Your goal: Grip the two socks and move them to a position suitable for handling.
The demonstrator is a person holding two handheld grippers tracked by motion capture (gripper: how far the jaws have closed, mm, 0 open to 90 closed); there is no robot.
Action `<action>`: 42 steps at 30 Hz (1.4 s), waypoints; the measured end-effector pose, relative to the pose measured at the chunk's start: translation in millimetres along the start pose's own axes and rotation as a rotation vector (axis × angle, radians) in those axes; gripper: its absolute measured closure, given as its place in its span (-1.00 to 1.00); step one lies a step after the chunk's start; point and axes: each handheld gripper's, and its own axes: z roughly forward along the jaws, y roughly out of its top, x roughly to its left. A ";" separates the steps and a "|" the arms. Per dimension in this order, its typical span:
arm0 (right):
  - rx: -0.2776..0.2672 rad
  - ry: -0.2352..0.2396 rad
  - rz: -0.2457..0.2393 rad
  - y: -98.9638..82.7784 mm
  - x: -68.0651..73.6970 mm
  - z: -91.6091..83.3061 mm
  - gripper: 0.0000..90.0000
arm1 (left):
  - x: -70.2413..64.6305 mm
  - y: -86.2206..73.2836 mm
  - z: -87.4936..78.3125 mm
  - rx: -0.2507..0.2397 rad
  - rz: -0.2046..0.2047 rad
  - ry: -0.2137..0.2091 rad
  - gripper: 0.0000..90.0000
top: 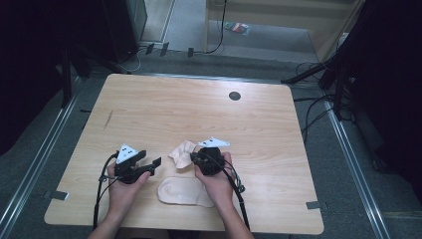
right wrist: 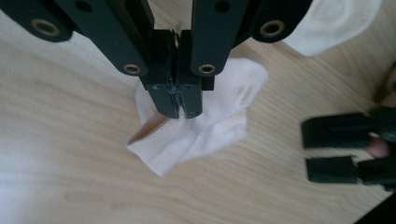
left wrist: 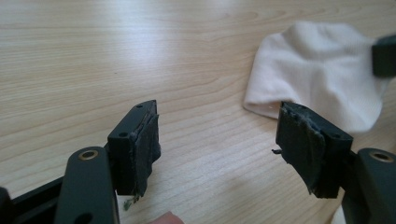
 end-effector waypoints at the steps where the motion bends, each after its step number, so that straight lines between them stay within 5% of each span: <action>1: -0.004 0.004 -0.004 3.0 2.2 -1.8 0.98 | -0.7 0.5 1.2 0.013 0.008 -0.007 -0.29; 8: -0.043 0.039 -0.073 28.8 22.3 -13.7 0.98 | -10.5 4.4 11.1 0.057 0.075 -0.067 -0.35; 13: -0.083 0.106 -0.108 43.0 36.3 -25.6 0.98 | -16.5 9.2 18.4 0.050 0.127 -0.108 -0.36; 15: -0.115 0.148 -0.130 47.6 40.2 -33.5 0.98 | -20.5 10.0 17.8 0.006 0.158 -0.110 -0.23; 16: -0.143 0.190 -0.150 51.3 41.7 -41.8 0.98 | -22.4 10.5 16.6 -0.028 0.176 -0.103 0.29; 17: -0.143 0.190 -0.150 51.3 41.7 -41.8 0.98 | -23.5 11.5 14.8 -0.049 0.190 -0.113 0.29; 20: -0.162 0.178 -0.211 52.9 39.2 -53.0 0.98 | -24.8 14.1 5.6 -0.079 0.264 0.032 0.97; 23: -0.137 0.137 -0.218 48.3 22.9 -52.2 0.99 | -29.5 13.3 -0.2 -0.111 0.342 0.201 0.97; 24: -0.111 0.100 -0.202 40.9 8.1 -43.4 0.99 | -32.7 11.6 1.2 -0.108 0.365 0.224 0.79; 25: -0.111 0.100 -0.202 40.9 8.1 -43.4 0.99 | -32.7 11.6 1.2 -0.108 0.365 0.224 0.71; 26: -0.077 0.065 -0.177 30.7 -8.2 -32.1 0.99 | -32.8 10.2 4.6 -0.077 0.364 0.190 0.64; 29: -0.035 0.049 -0.143 19.3 -24.7 -23.1 0.99 | -30.5 4.0 11.6 -0.023 0.346 0.064 0.58; 33: 0.011 0.015 -0.082 -3.8 -56.9 -14.0 0.92 | -30.0 2.8 12.4 -0.008 0.348 -0.015 0.30; 35: 0.007 -0.017 -0.076 -6.3 -61.4 -14.1 0.79 | -28.4 3.5 13.0 -0.002 0.328 -0.032 0.23; 37: -0.023 -0.115 -0.053 -8.8 -68.7 -15.4 0.35 | -25.8 3.9 12.0 -0.005 0.310 -0.066 0.09; 38: -0.036 -0.154 -0.031 -9.2 -72.2 -17.1 0.34 | -23.6 4.3 11.6 -0.010 0.302 -0.091 0.02; 42: -0.108 -0.171 0.049 -12.2 -80.8 -29.5 0.23 | -16.2 6.6 8.4 -0.033 0.247 -0.127 -0.12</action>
